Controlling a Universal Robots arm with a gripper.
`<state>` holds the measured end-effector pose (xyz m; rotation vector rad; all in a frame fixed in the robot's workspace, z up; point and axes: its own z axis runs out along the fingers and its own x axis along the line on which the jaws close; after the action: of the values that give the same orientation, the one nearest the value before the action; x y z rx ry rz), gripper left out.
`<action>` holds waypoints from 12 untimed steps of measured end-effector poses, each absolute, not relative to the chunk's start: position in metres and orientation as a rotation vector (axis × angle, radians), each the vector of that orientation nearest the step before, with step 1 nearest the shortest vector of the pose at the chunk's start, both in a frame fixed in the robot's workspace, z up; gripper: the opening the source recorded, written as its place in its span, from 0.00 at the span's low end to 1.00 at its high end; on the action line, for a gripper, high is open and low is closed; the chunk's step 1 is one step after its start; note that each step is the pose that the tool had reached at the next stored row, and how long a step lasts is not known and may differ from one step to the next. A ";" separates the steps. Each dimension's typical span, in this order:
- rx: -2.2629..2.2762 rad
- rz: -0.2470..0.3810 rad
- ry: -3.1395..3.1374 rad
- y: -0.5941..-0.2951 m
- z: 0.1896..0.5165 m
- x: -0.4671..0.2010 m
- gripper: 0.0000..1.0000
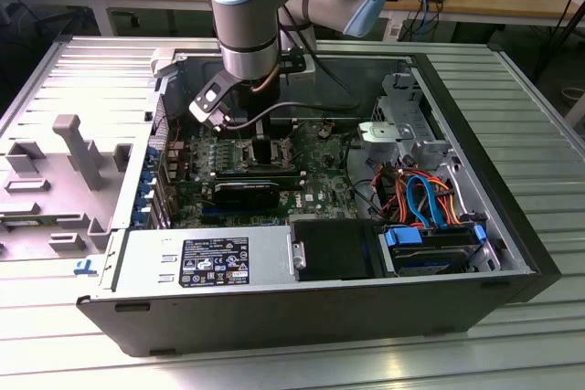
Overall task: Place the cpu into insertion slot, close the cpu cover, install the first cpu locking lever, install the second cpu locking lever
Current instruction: 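Place the cpu into insertion slot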
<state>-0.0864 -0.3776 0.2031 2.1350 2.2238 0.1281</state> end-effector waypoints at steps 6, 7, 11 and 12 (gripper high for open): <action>2.137 0.128 2.225 -0.380 0.204 -0.086 0.62; 2.137 0.128 2.226 -0.381 0.204 -0.086 0.62; 2.138 0.126 2.227 -0.384 0.204 -0.085 0.62; 2.138 0.125 2.227 -0.384 0.204 -0.085 0.62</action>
<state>-0.0853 -0.3839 0.2042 2.1382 2.2267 0.1253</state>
